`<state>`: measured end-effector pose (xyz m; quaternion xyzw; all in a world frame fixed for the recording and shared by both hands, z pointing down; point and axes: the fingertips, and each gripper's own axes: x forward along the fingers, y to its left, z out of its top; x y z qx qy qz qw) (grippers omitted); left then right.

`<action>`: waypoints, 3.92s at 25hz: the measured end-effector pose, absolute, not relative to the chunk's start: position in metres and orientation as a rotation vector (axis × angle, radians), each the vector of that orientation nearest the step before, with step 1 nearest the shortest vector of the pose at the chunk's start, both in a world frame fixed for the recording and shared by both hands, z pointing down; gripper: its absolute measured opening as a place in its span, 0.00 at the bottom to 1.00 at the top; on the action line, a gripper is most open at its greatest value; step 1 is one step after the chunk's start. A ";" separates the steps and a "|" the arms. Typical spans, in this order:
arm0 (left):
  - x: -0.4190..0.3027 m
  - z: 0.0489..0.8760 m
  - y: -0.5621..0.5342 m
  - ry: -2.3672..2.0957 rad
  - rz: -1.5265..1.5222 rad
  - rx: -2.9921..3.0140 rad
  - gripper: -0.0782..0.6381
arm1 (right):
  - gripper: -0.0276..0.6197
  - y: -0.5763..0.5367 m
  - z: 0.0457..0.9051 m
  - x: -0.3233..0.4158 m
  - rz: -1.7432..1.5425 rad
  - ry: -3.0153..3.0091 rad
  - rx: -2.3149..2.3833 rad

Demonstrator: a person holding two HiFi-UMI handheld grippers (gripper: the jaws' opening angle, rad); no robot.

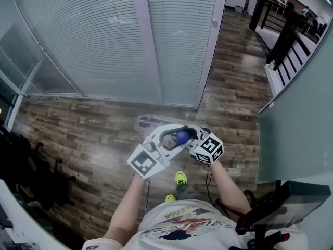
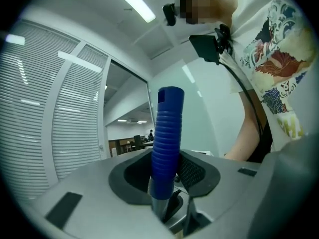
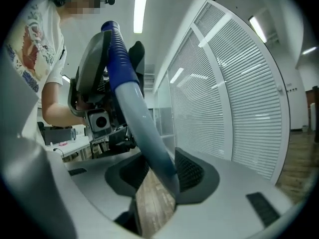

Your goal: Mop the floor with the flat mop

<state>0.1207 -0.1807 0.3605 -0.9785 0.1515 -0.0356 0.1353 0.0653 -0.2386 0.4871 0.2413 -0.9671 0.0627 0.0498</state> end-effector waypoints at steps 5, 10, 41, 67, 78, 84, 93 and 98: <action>0.110 0.399 -0.077 0.450 -0.129 -2.920 0.30 | 0.27 -0.144 0.524 0.052 0.198 -2.878 0.712; 0.103 0.423 -0.003 0.477 -0.132 -2.969 0.30 | 0.29 -0.074 0.548 0.043 0.203 -2.835 0.657; 0.274 0.454 0.407 0.541 -0.209 -3.071 0.36 | 0.31 0.344 0.575 0.190 0.240 -2.884 0.394; 0.151 0.434 0.201 0.553 0.064 -3.074 0.37 | 0.37 0.138 0.576 0.074 0.271 -2.845 0.248; 0.055 0.436 0.059 0.522 0.125 -3.119 0.37 | 0.37 -0.009 0.578 -0.014 0.273 -2.807 0.331; 0.040 0.444 0.011 0.487 0.116 -3.111 0.38 | 0.37 -0.060 0.585 -0.028 0.270 -2.805 0.330; 0.049 0.458 -0.089 0.521 0.071 -3.107 0.38 | 0.38 -0.160 0.598 -0.021 0.263 -2.795 0.290; 0.062 0.471 -0.159 0.532 -0.013 -3.117 0.38 | 0.39 -0.231 0.607 -0.010 0.241 -2.773 0.243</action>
